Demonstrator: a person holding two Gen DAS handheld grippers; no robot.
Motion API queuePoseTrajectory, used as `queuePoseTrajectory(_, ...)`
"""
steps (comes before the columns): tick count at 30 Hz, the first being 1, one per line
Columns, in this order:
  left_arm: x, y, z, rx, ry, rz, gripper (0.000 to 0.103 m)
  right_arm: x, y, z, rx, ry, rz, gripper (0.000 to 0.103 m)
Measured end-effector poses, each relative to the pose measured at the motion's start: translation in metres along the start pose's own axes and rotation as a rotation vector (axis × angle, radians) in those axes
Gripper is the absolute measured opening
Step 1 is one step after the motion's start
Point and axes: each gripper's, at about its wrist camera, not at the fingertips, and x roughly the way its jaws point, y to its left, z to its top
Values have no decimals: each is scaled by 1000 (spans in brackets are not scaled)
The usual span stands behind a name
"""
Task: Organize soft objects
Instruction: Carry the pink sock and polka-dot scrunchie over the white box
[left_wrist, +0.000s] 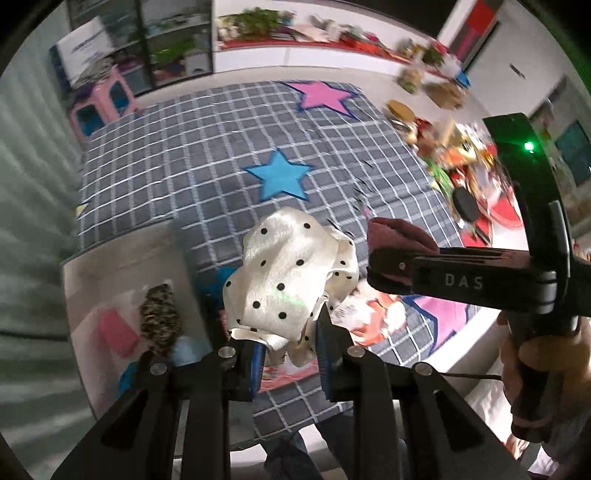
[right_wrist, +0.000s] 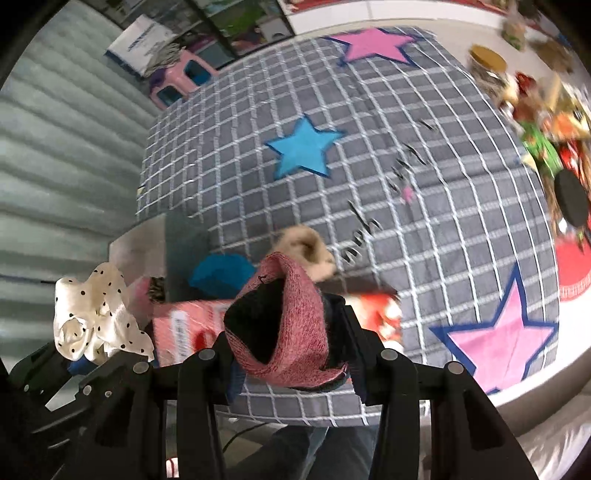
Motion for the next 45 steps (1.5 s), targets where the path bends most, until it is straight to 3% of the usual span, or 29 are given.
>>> queuePoseTrajectory(13, -17, 85, -14, -214, -44, 57, 26, 21, 87, 28, -179, 37, 9, 47)
queuePoseTrajectory(21, -21, 121, -30, -293, -48, 88, 26, 33, 129, 30, -260, 63, 17, 47)
queuePoseTrajectory(45, -5, 194, -66, -474, -2, 142, 26, 73, 218, 22, -410, 145, 39, 47)
